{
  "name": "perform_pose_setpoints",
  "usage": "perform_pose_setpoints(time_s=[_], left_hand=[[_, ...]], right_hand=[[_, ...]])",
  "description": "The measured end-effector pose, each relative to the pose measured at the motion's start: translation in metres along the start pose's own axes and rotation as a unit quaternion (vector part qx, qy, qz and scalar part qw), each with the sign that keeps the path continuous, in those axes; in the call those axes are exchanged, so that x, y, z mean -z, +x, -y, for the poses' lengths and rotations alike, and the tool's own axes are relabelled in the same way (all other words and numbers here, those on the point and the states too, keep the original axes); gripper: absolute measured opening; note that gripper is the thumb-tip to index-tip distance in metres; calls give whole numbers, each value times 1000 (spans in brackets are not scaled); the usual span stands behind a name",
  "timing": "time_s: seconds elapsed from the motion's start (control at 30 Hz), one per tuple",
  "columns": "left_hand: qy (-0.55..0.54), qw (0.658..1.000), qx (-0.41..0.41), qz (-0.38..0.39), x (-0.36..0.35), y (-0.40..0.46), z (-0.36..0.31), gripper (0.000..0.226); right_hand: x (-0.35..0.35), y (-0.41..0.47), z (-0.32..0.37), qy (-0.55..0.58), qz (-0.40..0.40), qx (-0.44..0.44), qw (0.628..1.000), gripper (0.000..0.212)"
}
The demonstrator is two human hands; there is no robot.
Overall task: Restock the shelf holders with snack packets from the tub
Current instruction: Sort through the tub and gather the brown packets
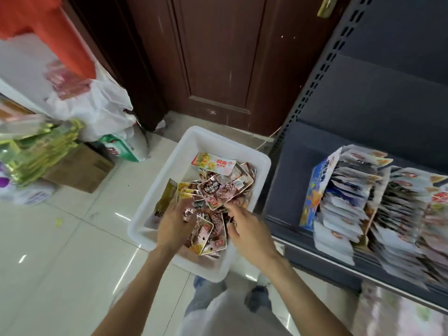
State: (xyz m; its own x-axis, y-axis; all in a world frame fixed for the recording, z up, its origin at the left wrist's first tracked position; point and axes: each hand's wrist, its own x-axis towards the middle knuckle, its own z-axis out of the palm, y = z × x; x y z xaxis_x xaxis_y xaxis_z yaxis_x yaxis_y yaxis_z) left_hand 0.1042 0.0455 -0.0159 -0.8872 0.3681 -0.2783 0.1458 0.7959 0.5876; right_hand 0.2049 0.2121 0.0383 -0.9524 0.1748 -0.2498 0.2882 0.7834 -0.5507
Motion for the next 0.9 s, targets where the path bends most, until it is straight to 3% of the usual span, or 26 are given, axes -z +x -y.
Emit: perform_pose_setpoints(time_s=[0.1, 0.23, 0.47, 0.57, 0.67, 0.73, 0.83, 0.9], left_hand=[[46, 996, -26, 72, -10, 26, 12, 42], [72, 989, -57, 117, -26, 47, 16, 48], [60, 979, -102, 164, -45, 56, 11, 49], [85, 983, -109, 120, -28, 53, 11, 43], [142, 985, -94, -3, 7, 38, 29, 40], [144, 987, -58, -47, 27, 30, 45, 42], [145, 989, 10, 10, 36, 26, 50, 51], [172, 985, -8, 28, 31, 23, 45, 59]], right_hand=[[-29, 27, -2, -65, 39, -42, 996, 47], [-40, 43, -12, -244, 41, -70, 966, 44], [-37, 49, -23, -275, 57, -81, 956, 39], [-31, 59, -21, -257, 45, -81, 962, 40], [-17, 62, -13, -238, 25, -82, 968, 33], [-2, 61, 2, -249, -4, -53, 967, 23], [18, 58, 16, -205, -135, 21, 969, 18], [21, 59, 17, -129, -195, 37, 972, 23]])
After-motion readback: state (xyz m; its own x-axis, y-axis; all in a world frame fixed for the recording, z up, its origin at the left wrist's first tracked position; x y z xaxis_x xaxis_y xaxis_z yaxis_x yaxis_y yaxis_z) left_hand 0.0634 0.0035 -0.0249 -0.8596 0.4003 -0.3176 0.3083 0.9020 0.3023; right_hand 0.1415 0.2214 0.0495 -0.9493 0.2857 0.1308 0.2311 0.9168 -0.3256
